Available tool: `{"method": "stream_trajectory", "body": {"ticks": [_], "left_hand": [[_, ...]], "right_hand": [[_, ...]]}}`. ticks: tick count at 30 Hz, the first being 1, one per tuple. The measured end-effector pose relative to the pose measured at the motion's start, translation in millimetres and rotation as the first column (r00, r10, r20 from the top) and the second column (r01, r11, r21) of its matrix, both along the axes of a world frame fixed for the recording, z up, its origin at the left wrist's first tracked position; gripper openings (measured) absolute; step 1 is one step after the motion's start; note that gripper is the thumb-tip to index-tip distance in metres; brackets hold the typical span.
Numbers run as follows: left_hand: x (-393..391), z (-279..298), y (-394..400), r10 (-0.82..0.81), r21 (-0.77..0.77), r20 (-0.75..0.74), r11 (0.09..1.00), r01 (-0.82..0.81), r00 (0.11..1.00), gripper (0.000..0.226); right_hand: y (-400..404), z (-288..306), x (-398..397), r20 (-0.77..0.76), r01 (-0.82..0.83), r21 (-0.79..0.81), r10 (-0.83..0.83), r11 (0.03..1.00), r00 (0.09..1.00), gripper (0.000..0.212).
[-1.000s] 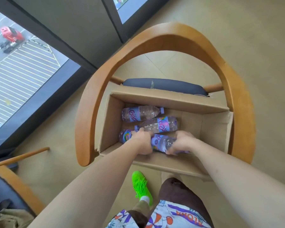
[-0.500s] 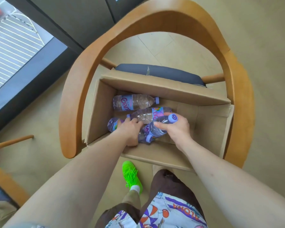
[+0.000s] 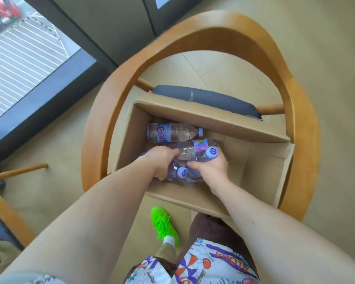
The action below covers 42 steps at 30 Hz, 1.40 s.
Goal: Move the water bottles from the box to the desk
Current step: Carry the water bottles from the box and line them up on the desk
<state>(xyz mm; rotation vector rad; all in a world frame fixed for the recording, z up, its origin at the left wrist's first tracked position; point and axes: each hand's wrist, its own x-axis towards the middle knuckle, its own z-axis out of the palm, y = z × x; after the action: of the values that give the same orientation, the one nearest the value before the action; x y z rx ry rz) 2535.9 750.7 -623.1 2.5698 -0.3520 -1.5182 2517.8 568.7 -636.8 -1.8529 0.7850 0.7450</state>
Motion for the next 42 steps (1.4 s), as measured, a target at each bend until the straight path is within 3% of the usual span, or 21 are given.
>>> {"method": "stream_trajectory", "body": {"ticks": [2, 5, 8, 10, 14, 19, 26, 31, 34, 37, 40, 42], "left_hand": [[-0.1, 12.5, 5.3, 0.065, -0.049, 0.093, 0.997, -0.06, 0.994, 0.051], [-6.9, 34.4, 13.2, 0.3, -0.138, 0.243, 0.952, -0.273, 0.922, 0.038], [-13.8, 62.7, 19.8, 0.625, -0.232, 0.27, 0.78, -0.581, 0.733, 0.039], [-16.6, 84.3, 25.8, 0.762, -0.321, 0.234, 0.647, -0.692, 0.604, 0.04], [-31.4, 136.2, 48.6, 0.864, -0.443, 0.269, 0.503, -0.742, 0.425, 0.042], [-88.6, 210.6, 90.7, 0.967, -0.62, 0.238, 0.221, -0.753, 0.089, 0.046], [-252.1, 312.4, 157.6, 0.881, -0.73, 0.349, 0.043, -0.682, -0.319, 0.039], [-395.4, 370.3, 187.0, 0.657, -0.815, 0.444, 0.014, -0.579, -0.61, 0.039], [-490.1, 384.9, 192.7, 0.532, -0.889, 0.334, -0.096, -0.447, -0.778, 0.035], [-587.7, 382.9, 191.4, 0.373, -0.867, 0.382, -0.172, -0.468, -0.846, 0.038], [-682.6, 382.3, 184.1, 0.224, -0.845, 0.393, -0.295, -0.446, -0.892, 0.061], [-743.1, 379.7, 176.6, 0.154, -0.848, 0.372, -0.345, -0.403, -0.915, 0.049]], "right_hand": [[4.3, 9.7, 10.4, 0.003, -0.098, -0.061, 0.099, 0.993, 0.995, 0.054], [11.5, 30.0, 24.3, 0.03, -0.212, -0.14, 0.218, 0.967, 0.975, 0.05], [24.9, 59.9, 37.2, 0.125, -0.297, -0.184, 0.322, 0.937, 0.938, 0.049], [37.9, 83.9, 43.8, 0.205, -0.348, -0.193, 0.385, 0.917, 0.9, 0.051], [67.6, 138.7, 48.5, 0.346, -0.403, -0.18, 0.441, 0.898, 0.828, 0.044], [115.6, 215.7, 24.0, 0.511, -0.491, -0.163, 0.499, 0.856, 0.7, 0.039], [212.0, 309.2, -90.0, 0.682, -0.732, -0.138, 0.6, 0.667, 0.418, 0.043], [278.2, 358.8, -213.4, 0.798, -0.851, -0.171, 0.576, 0.497, 0.176, 0.044], [309.5, 372.6, -300.1, 0.827, -0.915, -0.111, 0.546, 0.388, 0.131, 0.046], [330.8, 372.9, -391.1, 0.846, -0.963, -0.085, 0.529, 0.256, 0.065, 0.044], [348.9, 376.1, -478.1, 0.835, -0.991, -0.095, 0.549, 0.094, -0.028, 0.048], [358.7, 382.7, -534.8, 0.833, -0.99, -0.137, 0.539, -0.016, -0.124, 0.051]]}}
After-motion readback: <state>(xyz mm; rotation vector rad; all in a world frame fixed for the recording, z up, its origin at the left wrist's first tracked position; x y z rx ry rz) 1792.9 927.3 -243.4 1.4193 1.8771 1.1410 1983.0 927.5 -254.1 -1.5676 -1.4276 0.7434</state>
